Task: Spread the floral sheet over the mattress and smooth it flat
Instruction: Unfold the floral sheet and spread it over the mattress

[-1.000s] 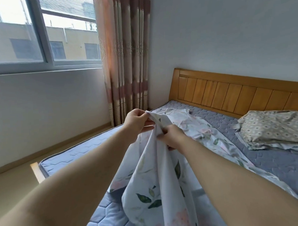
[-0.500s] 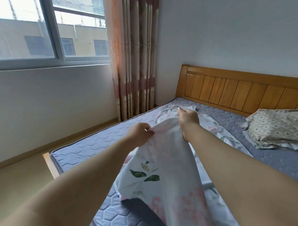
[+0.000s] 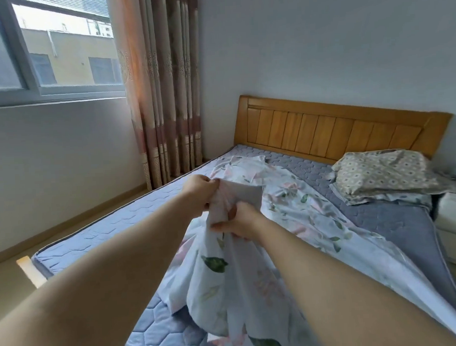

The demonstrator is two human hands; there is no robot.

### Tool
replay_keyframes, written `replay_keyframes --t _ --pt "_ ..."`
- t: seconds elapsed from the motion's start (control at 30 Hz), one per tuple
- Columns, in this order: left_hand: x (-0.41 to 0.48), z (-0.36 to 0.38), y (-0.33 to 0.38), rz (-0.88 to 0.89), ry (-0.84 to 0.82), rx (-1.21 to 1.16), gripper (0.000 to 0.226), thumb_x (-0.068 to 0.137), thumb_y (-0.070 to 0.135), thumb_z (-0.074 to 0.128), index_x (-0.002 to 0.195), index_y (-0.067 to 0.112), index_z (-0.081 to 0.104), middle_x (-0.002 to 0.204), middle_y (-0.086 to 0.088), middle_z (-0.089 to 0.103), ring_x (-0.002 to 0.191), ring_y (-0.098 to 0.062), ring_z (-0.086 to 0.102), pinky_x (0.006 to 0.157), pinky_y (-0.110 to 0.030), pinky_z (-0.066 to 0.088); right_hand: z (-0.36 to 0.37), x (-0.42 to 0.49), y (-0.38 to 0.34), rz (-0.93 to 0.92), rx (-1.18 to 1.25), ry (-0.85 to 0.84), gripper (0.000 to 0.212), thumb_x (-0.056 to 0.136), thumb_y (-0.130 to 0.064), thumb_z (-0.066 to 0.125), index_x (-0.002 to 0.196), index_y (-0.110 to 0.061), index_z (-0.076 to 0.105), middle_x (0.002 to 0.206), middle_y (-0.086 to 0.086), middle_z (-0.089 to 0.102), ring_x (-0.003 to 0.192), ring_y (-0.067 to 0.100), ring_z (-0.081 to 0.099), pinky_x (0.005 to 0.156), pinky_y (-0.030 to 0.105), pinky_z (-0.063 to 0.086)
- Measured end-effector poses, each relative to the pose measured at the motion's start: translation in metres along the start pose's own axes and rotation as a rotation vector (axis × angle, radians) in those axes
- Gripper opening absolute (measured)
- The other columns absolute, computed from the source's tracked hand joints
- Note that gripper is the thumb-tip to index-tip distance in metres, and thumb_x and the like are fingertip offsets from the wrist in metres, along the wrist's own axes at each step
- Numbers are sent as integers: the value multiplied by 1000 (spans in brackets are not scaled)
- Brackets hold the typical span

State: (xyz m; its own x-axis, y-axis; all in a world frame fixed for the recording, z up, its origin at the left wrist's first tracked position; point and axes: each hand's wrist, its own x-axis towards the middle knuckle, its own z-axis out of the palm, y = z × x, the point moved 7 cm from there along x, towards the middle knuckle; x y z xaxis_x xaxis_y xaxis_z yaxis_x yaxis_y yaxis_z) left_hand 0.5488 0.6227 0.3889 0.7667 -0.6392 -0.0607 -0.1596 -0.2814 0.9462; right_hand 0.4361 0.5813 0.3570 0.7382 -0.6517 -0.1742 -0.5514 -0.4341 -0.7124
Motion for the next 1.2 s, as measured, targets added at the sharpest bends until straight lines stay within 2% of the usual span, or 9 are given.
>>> replay_keyframes --t 0.13,0.3,0.53,0.67,0.8,0.93,1.07,1.13,1.2 --pt "-3 -2 -3 -10 -148 -118 28 96 16 53 68 10 54 68 -6 57 59 -16 57 56 -30 55 2 -11 9 102 -32 176 30 89 -18 51 60 -19 43 64 3 47 79 24 52 70 31 45" --pt "-14 -28 -15 -70 -280 -165 16 96 11 53 82 4 56 72 -8 59 60 -17 60 46 -26 55 13 -38 -14 118 93 470 27 88 -33 54 72 -19 38 74 0 45 68 18 44 57 28 34" --pt "-48 -56 -18 -150 -388 -242 15 96 6 52 81 3 55 71 -10 57 57 -19 59 36 -22 51 87 -78 -15 349 -222 284 41 87 -37 60 116 -9 60 115 11 62 110 25 57 85 27 42" --pt "-76 -61 -16 44 -603 -177 10 96 2 50 95 6 59 86 -8 64 71 -16 63 58 -24 58 84 -102 -18 379 108 426 35 97 -18 40 126 -4 55 125 19 58 113 32 55 88 34 44" --pt "-116 -54 -37 265 -991 204 65 87 -12 55 140 19 37 146 -4 40 124 -23 49 99 -36 45 53 -122 -35 313 359 656 20 96 -18 44 104 -8 59 102 18 60 93 27 55 76 34 44" --pt "-157 -46 -58 433 -1104 489 97 79 1 73 151 21 11 151 -5 29 136 -24 37 102 -30 39 40 -147 -45 278 416 734 16 96 -20 48 85 -9 51 68 5 43 67 20 42 60 27 33" --pt "-148 -50 -38 462 -708 328 10 92 10 58 97 17 63 99 -6 65 97 -25 61 87 -33 49 44 -171 -40 289 461 650 11 96 -19 50 92 -9 53 65 9 37 61 18 37 61 29 31" --pt "-143 -53 -28 417 -615 223 22 95 7 50 77 15 59 88 -6 68 90 -23 63 87 -34 53 49 -180 -38 305 475 614 15 96 -16 49 83 -11 50 59 6 33 53 17 30 58 28 30" --pt "-158 -49 -22 471 -741 296 12 94 2 51 99 7 60 111 -10 64 99 -20 59 81 -28 51 52 -189 -35 321 531 617 27 96 -14 48 70 -12 45 58 6 34 49 17 28 54 26 28"
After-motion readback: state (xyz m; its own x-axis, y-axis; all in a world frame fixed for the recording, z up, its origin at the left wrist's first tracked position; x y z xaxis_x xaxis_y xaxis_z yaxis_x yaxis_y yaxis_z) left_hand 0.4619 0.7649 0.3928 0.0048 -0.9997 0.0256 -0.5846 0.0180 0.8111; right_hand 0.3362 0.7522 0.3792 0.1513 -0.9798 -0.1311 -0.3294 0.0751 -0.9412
